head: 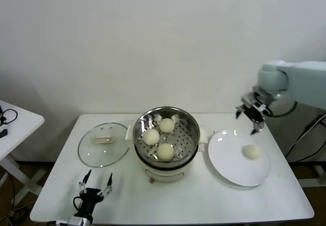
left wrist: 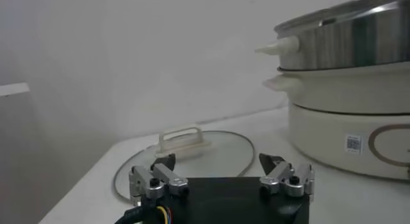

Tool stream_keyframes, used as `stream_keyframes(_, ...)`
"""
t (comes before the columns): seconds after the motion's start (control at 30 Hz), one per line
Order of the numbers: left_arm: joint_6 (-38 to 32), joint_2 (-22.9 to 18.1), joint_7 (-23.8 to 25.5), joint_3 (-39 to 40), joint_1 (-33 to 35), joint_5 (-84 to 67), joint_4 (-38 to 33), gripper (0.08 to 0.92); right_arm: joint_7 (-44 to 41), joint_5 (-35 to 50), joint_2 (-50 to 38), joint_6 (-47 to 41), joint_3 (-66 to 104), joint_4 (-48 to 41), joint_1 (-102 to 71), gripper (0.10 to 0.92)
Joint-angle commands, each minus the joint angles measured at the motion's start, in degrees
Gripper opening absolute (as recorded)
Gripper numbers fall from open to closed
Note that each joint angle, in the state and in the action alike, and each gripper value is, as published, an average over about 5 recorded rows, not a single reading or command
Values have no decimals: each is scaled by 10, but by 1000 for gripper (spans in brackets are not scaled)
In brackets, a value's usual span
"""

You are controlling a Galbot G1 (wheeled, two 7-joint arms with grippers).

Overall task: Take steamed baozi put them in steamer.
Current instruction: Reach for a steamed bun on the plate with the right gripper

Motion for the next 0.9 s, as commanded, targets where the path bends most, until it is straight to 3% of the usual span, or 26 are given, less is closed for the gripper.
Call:
stream_keyframes(0.03, 1, -2, 0, -1, 2, 4, 3, 823, 47, -88, -136, -111, 186, -92, -264, 823)
stream_keyframes(0.4, -2, -8, -1, -2, 5, 11, 11, 823, 60, -122, -76, -90, 289, -183, -361, 823)
stream_keyframes(0.9, -2, -4, -2, -3, 9, 11, 12, 823, 53, -118, -19, -78, 339, -228, -399, 823)
